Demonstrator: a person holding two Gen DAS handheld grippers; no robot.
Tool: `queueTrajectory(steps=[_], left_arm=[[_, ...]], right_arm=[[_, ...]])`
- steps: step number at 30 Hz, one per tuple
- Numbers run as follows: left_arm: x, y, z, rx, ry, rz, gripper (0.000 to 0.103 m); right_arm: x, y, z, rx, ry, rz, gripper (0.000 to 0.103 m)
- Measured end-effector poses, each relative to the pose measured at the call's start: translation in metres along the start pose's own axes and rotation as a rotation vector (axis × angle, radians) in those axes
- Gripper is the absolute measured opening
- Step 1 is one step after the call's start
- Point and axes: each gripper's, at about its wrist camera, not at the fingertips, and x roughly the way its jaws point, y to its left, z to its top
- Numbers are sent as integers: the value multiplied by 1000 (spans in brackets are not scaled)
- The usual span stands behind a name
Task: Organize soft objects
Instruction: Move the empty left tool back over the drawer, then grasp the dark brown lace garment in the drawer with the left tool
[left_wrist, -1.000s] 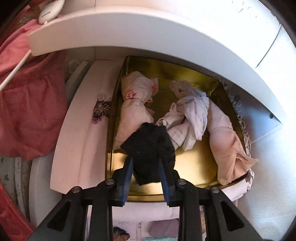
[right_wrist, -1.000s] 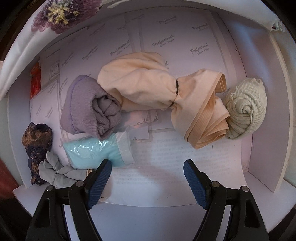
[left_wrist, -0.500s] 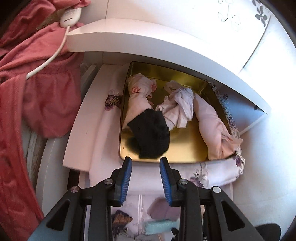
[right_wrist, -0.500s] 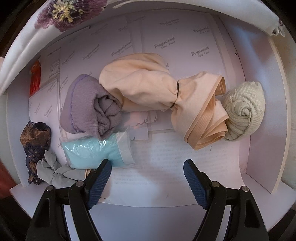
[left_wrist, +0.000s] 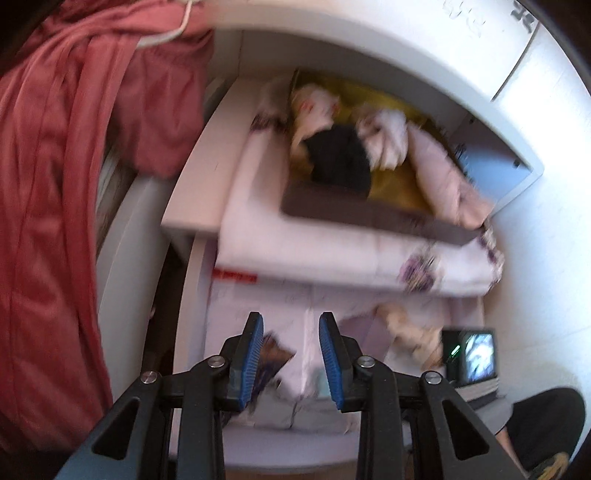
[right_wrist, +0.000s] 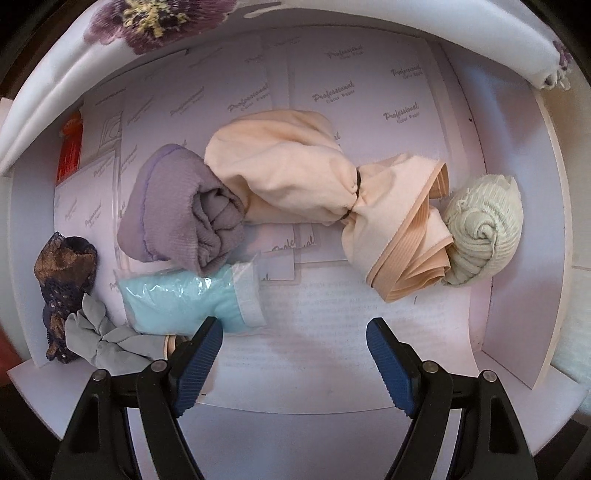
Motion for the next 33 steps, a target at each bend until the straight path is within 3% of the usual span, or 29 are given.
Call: queueTrajectory(steps=[9,15,25,33], left_arm=[[33,8,-35,54,124,99,31],[46,0,-41,102,163,95,34],[74,6,-49,61,262,80,35],[92,-2,-56,136,301,127,37]], right_arm=[[-5,-2,-3,0,-8,-18,81],[-7,-6,-5,-5,-14,-18,81],[-10,-1,-7,-12,-30,-21,81],[-11,2,-9,-24,-41,-24,81]])
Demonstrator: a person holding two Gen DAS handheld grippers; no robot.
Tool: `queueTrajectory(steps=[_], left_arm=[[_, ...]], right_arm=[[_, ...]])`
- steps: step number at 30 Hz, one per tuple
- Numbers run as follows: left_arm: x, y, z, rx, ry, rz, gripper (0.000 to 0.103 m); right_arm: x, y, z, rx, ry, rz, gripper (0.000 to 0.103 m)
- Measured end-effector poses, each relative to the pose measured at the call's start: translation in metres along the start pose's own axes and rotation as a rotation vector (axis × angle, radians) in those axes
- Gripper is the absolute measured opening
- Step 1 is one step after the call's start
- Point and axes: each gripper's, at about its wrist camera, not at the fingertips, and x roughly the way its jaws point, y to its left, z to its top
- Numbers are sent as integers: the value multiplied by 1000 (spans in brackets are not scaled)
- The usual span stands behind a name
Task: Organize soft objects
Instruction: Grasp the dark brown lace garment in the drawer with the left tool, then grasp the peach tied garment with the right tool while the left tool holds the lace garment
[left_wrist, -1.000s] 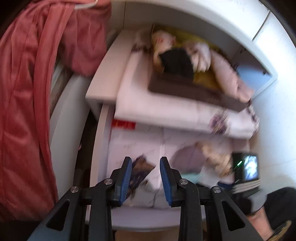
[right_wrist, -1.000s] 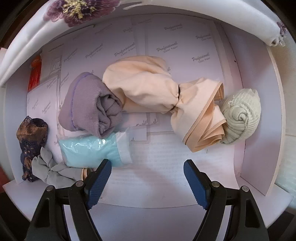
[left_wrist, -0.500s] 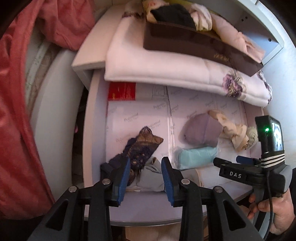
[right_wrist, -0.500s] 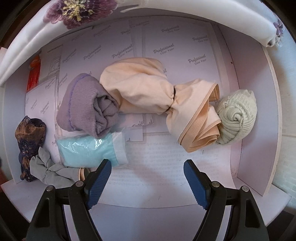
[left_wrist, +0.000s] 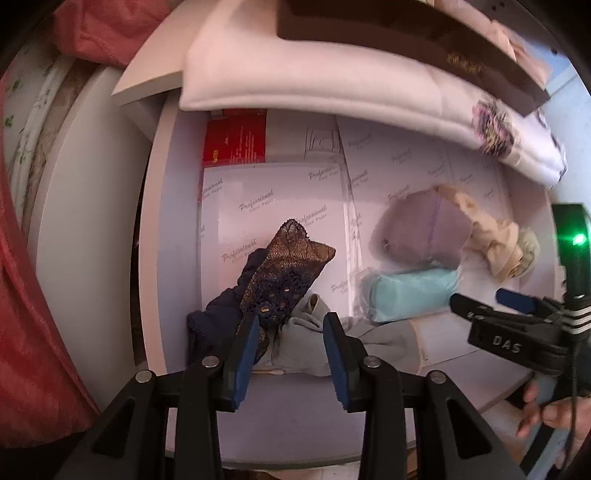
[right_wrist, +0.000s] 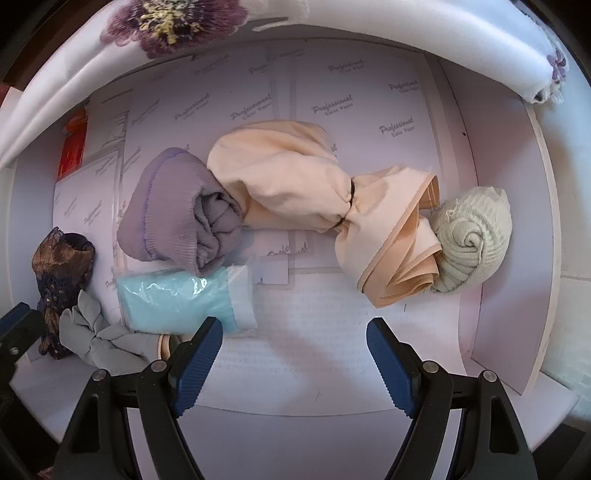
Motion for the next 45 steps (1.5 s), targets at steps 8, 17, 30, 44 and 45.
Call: queueTrajectory(steps=[8,17,30,44,45], left_arm=[[18,1,8,16,13,53,38],[44,3,21,31,27,114,39],[46,8,15,-4,26,101,41],[52,6,10,13,29,122,43],[52,5,10,15,29,125,43]], right_arm=[[-1,2,-1,-3,-9,8,81],[-45,-12,-2,28,-117,72,81],[-86,-89,15,318,-245,74,79],[-49,-81,38,260,-167,-41,74],[-52,-82,38,267,-179,-25,74]])
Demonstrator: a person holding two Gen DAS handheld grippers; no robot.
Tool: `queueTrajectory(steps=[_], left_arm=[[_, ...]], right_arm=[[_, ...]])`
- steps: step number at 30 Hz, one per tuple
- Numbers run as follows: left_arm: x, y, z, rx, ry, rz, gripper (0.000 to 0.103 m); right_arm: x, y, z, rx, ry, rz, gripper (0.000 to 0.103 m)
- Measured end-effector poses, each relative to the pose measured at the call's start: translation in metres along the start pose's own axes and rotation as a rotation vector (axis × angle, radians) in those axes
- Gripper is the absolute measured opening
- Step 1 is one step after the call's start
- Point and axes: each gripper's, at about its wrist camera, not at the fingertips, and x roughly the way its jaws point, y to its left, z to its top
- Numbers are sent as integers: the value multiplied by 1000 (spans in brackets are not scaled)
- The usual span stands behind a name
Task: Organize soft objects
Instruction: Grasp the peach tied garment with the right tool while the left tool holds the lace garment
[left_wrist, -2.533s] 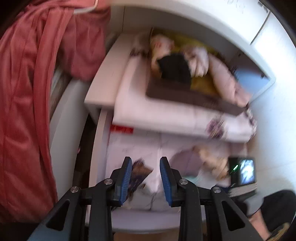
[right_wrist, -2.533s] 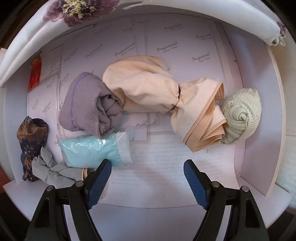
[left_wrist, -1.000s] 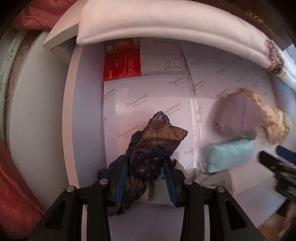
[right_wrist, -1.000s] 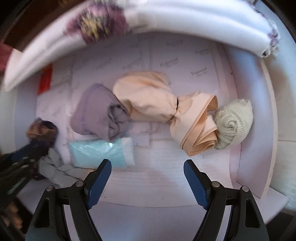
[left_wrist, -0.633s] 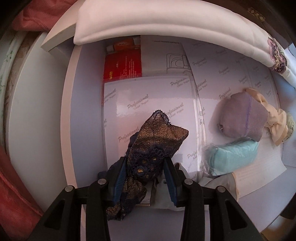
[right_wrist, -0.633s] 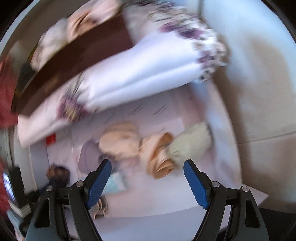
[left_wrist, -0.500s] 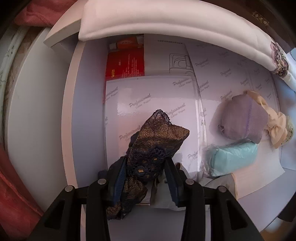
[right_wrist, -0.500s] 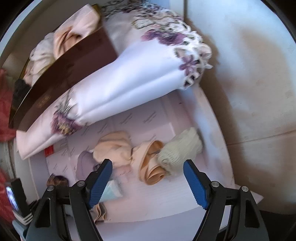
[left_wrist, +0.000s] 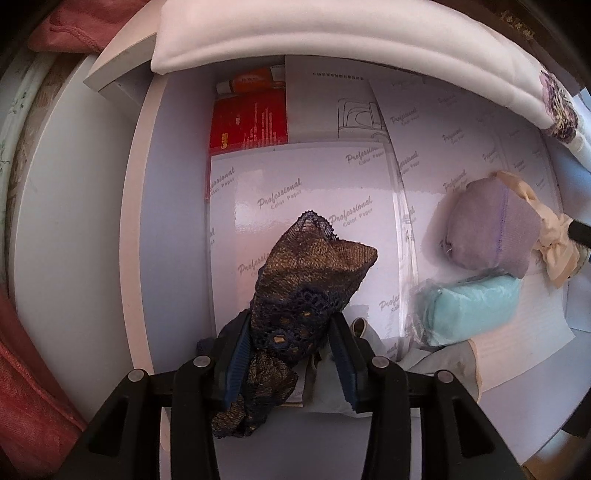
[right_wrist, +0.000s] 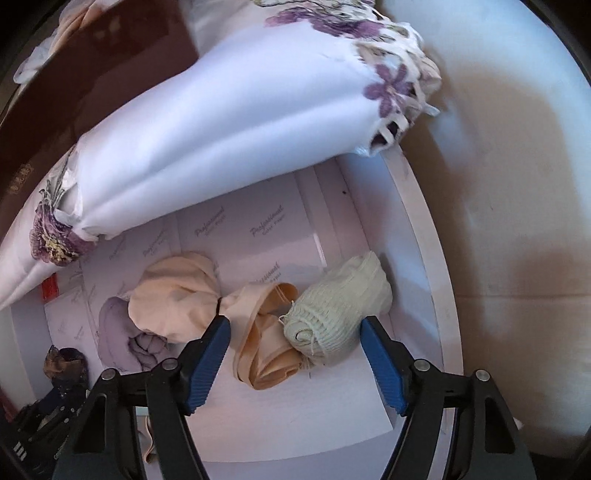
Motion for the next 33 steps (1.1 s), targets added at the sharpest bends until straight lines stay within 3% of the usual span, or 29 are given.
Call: queueTrajectory(steps=[4,7,13,18,19,20,22,33], left_arm=[[-1,-4,0,6,0,6,43],[-1,-5,0,4,0,2,43],[-1,-1,0,-9,2,-7,43],[2,2,-2,-11,2,-8,44],[2,2,-2,-10,2,-9,44],[2,2,-1,-10,2,-8,44],[3,2,-1,-7,3,-5,44],[2,-1,-6,0,19,-27,44]], right_arm=[[-15,7,6,-7,-48,54,72],[-12,39,3,-154,-22,48,72],[14,96,-8,-543,67,-147,66],[40,113,-16,-722,119,-269,63],[45,113,-16,-728,131,-276,52],[49,112,-16,-718,139,-278,30],[50,109,-16,-687,150,-260,22],[-5,85,-10,-370,237,54,19]])
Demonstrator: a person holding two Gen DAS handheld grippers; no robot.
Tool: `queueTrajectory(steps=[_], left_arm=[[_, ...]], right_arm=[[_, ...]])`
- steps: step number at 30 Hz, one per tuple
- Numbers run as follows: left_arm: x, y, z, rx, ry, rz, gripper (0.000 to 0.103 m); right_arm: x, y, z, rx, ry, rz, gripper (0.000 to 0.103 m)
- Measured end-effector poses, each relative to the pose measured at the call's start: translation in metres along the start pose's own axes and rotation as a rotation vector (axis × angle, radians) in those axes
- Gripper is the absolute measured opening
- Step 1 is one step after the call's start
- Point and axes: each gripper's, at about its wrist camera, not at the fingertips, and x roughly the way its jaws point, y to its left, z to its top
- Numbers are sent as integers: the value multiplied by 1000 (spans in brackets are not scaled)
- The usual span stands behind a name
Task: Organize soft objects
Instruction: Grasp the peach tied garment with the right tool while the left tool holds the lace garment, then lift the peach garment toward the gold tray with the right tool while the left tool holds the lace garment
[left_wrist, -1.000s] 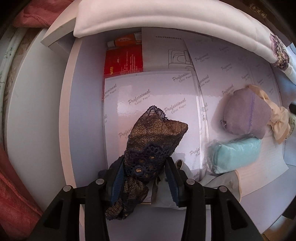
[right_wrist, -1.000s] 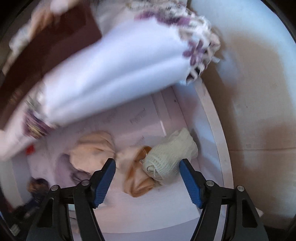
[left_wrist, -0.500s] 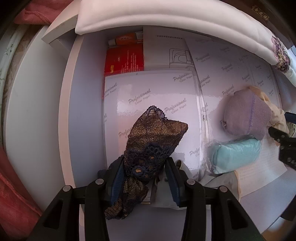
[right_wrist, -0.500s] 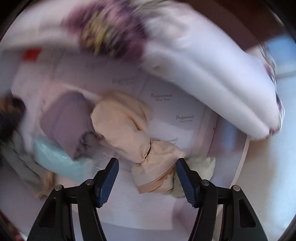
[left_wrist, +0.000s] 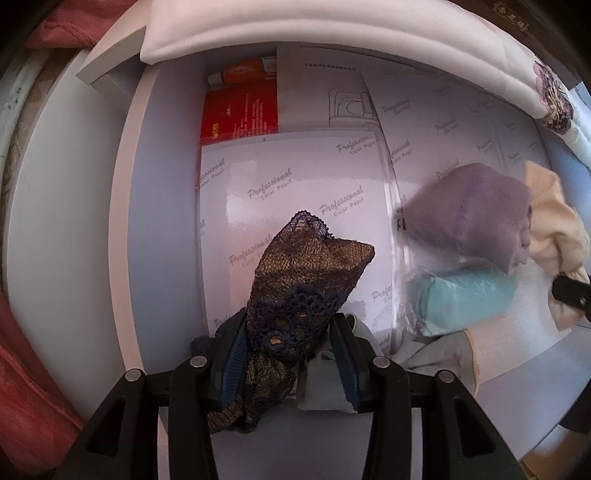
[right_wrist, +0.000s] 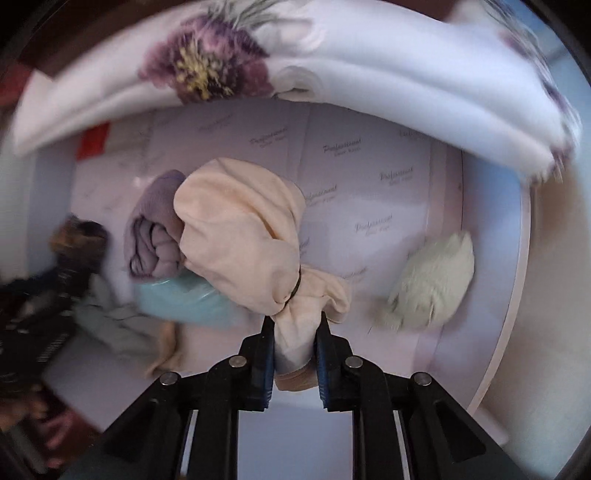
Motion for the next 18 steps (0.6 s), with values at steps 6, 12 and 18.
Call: queueTrajectory(steps=[6,12,18], left_arm=[[1,2,-3,-11,16,-26,44],[0,6,-6,-13,25,-42,44],[4,12,-6,-8,26,-43,44]], right_arm=[[-36,-17,-21,122,-67,124,18],[-81,-20,-31,129,-172,206,19],[-129,-14,-31,112,-290,239,19]])
